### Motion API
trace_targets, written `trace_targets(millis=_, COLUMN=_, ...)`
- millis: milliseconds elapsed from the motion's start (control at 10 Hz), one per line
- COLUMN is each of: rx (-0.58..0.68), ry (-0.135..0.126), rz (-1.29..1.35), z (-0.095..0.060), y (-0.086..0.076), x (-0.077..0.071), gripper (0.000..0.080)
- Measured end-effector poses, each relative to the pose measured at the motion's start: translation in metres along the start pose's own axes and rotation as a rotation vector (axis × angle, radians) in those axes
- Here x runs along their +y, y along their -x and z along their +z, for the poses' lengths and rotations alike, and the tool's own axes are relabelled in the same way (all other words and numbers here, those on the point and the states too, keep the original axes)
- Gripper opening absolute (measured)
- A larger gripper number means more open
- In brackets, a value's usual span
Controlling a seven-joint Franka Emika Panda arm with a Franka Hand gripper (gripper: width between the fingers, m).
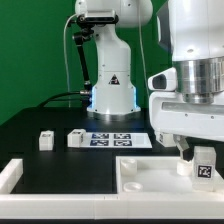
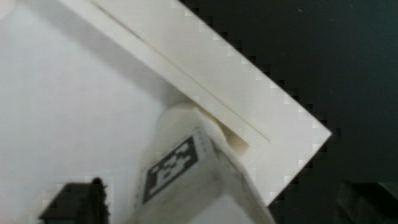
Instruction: Assemble square table
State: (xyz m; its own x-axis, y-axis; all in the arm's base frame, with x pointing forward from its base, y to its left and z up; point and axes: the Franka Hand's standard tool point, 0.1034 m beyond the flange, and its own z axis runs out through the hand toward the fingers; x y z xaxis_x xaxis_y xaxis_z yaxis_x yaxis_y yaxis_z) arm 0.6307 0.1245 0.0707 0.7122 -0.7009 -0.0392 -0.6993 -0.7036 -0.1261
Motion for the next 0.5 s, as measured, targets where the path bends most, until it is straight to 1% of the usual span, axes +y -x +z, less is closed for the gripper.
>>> trace_targets(millis=100, rx=0.0, ry=0.0, rz=-0.026, z=0.0, y=0.0, x=0.0, gripper=0.0648)
trace_targets(millis=200, rx=0.026, ry=0.033, rz=-0.279, z=-0.002, y=-0.004, x=0.001, gripper=0.0649)
trace_targets(millis=300, rx=0.051, ry=0.057, rz=-0.564, z=-0.005, y=-0.009, x=-0.001, gripper=0.0649)
trace_targets(millis=400, rx=0.056, ry=0.051, rz=-0.601, z=-0.005, y=-0.01, x=-0.001, gripper=0.0649)
trace_targets(millis=500, rx=0.056, ry=0.051, rz=-0.567, z=-0.004, y=-0.01, x=-0.001, gripper=0.0649)
